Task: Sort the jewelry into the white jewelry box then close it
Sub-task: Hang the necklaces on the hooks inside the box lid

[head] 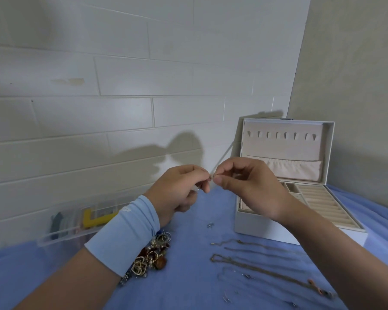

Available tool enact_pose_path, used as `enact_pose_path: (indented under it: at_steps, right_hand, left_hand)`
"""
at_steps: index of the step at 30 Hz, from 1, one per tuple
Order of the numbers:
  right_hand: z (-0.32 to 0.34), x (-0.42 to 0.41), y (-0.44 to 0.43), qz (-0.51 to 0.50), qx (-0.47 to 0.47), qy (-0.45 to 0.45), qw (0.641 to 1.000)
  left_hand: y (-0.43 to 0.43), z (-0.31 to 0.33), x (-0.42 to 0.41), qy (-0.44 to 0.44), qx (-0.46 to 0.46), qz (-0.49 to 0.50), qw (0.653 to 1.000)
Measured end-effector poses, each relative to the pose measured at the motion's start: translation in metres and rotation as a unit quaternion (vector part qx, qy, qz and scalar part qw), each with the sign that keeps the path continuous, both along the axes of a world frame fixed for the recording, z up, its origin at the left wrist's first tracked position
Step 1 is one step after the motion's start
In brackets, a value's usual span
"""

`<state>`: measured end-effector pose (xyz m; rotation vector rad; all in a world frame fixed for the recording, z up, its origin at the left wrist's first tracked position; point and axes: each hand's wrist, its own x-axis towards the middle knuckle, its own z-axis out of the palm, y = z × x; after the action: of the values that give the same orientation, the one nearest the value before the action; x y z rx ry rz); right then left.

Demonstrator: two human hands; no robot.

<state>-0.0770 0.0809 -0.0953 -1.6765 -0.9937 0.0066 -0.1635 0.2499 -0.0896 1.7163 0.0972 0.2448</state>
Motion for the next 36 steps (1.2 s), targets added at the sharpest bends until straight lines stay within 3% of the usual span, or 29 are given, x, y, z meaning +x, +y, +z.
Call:
enact_pose_path:
  at_steps: [3, 5, 8, 12, 17, 22, 28, 36]
  right_hand:
    - [-0.003, 0.000, -0.002, -0.020, -0.027, -0.174, 0.984]
    - [-0.004, -0.001, -0.002, -0.021, -0.032, -0.177, 0.983]
    - [-0.002, -0.002, 0.001, -0.002, 0.016, -0.029, 0.999]
    - [0.006, -0.007, 0.003, 0.009, 0.021, 0.141, 0.990]
    - [0.006, -0.007, 0.005, 0.008, 0.006, 0.243, 0.970]
    - [0.008, -0.007, 0.006, -0.024, 0.031, 0.292, 0.956]
    - [0.006, -0.006, 0.007, -0.070, 0.053, 0.283, 0.955]
    - [0.011, -0.018, 0.006, -0.094, -0.010, 0.085, 0.992]
  left_hand:
    - [0.003, 0.001, 0.001, 0.043, -0.017, -0.012, 0.999]
    - [0.004, 0.001, 0.000, 0.040, -0.003, -0.030, 0.999]
    - [0.001, 0.003, -0.002, -0.001, 0.014, -0.069, 0.998]
    - [-0.003, 0.003, -0.006, -0.059, 0.068, -0.068, 0.994]
    - [-0.003, 0.003, -0.007, -0.117, 0.139, -0.040, 0.982]
    - [-0.001, -0.002, -0.002, -0.145, 0.146, -0.022, 0.978]
    - [0.000, -0.005, 0.000, -0.157, 0.170, 0.003, 0.973]
    - [-0.002, -0.002, 0.000, -0.170, 0.152, 0.039, 0.973]
